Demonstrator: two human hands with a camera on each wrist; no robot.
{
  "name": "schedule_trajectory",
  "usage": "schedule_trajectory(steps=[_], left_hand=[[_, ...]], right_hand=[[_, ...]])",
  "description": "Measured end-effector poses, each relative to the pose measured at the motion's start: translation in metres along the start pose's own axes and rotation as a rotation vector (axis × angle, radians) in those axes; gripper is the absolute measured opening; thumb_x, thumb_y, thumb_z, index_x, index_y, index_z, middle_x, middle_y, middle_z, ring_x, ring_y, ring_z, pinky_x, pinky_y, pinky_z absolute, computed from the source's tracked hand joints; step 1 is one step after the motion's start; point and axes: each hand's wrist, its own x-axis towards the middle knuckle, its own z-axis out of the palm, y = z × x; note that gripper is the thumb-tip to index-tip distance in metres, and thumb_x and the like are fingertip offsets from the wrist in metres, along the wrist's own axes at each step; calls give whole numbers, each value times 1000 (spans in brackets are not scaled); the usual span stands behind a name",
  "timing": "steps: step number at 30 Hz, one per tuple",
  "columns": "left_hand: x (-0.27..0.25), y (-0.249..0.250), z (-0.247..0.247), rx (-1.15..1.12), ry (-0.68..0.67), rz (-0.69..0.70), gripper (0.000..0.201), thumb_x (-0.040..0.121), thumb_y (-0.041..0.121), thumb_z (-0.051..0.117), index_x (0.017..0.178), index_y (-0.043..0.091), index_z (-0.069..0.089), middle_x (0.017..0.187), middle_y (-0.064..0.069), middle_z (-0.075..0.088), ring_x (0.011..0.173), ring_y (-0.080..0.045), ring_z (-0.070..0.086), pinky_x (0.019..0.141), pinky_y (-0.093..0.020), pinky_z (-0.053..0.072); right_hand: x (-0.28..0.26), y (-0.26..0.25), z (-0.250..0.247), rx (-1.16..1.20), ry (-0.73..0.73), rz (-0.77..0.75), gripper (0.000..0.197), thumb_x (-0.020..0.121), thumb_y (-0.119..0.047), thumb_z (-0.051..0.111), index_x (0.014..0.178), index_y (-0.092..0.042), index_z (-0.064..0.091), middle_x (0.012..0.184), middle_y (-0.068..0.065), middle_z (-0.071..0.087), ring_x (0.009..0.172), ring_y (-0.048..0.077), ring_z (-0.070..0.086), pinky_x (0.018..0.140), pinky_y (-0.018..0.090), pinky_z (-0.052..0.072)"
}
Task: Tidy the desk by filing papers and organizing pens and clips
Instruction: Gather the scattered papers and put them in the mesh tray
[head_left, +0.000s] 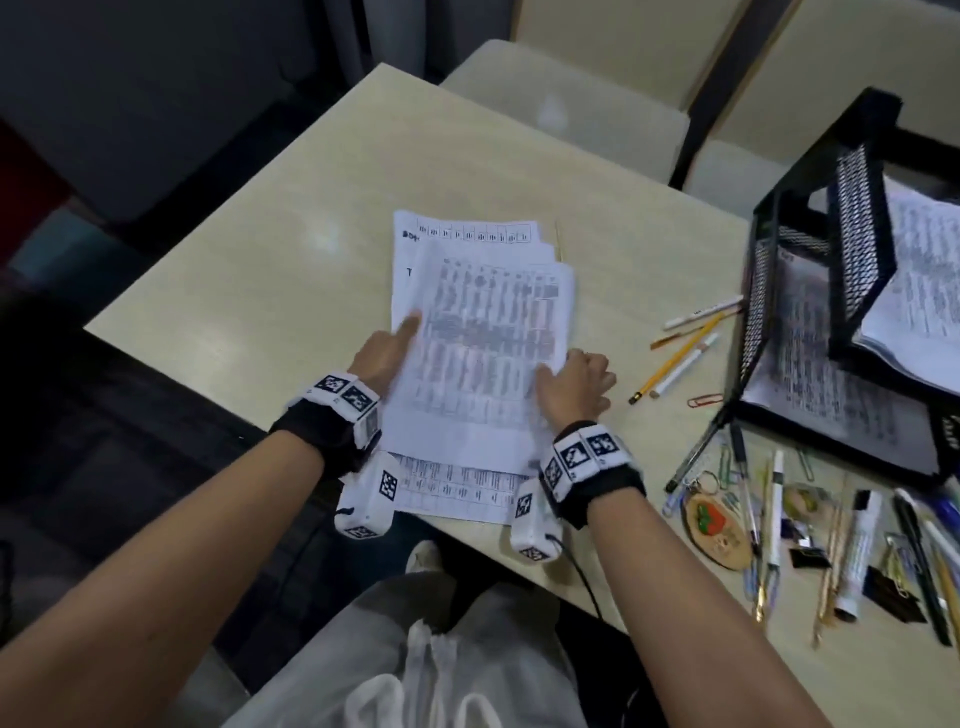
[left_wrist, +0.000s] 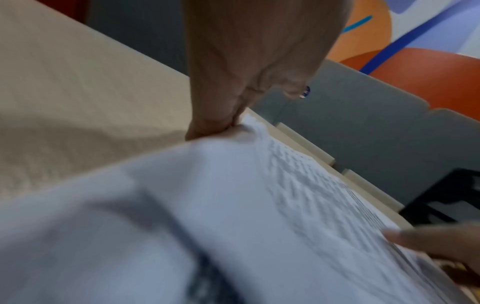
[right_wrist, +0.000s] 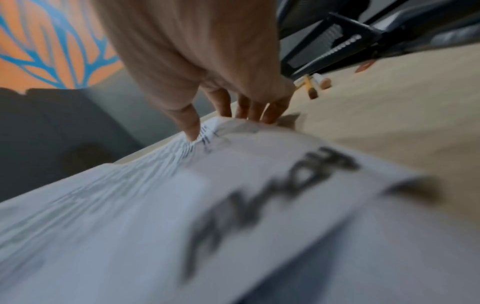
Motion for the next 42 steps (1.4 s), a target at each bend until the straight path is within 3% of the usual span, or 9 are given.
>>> schedule_trajectory(steps=[4,7,14,22,25,29,34,38,42], left_hand=[[-9,3,19,94,10,59,43,91,10,45,132,2,39,116,-23,57,99,-36,59,83,-44,51],[-27,39,20,84,160,352,47,92,7,47,137,4,38,129,-18,54,112,-31,55,91,-32,45],[-58,128,-9,-309,284,927,40,78,28,62,112,8,56,98,3,63,87,-2,63,83,-24,55],[-45,82,4,-368,109,626,50,53,45,84,92,22,63,88,10,67,72,9,66,67,-12,54],[-38,63,18,-187,55,540,61,49,63,77,82,15,61,81,-4,62,71,-12,61,69,-25,50],[-45,83,37,-180,39,515,21,88,19,61,72,18,49,65,-1,47,57,-12,45,54,-20,44],[-41,104,79,-194,-1,388,16,91,17,57,100,6,49,67,2,43,57,-11,41,53,-20,39],[-44,113,136,-146,-67,283,36,91,21,57,118,-1,52,69,2,45,58,-11,41,53,-20,39],[-61,131,203,-28,-298,260,35,90,28,58,113,3,48,77,-1,54,61,-15,50,48,-20,46]], right_hand=[[-12,-13,-10,237,-118,-66,30,90,-2,40,120,0,41,120,19,48,101,31,50,75,33,44],[-17,-26,-50,403,95,-245,16,89,2,38,103,-5,42,84,7,50,78,24,49,50,26,32],[-36,-52,-137,789,556,-612,24,86,-2,52,96,-12,33,77,-16,40,63,-13,46,62,9,37],[-34,-10,-85,819,330,-367,29,83,10,41,99,-11,28,87,-2,47,68,2,50,49,9,37],[-30,2,-79,731,261,-311,22,87,7,37,97,-10,27,80,0,44,61,18,41,43,15,31],[-24,19,-103,765,242,-304,18,94,-6,39,112,-7,36,81,-9,45,65,11,45,57,25,40],[-18,92,-124,673,-181,-87,39,95,-11,46,134,-12,40,122,-1,58,109,19,56,91,32,49],[-34,159,-139,843,-336,92,34,95,1,41,125,-14,48,122,13,60,75,22,65,50,23,57],[-29,219,-171,1017,-103,225,35,95,4,40,127,-6,48,124,13,57,83,16,63,50,17,55]])
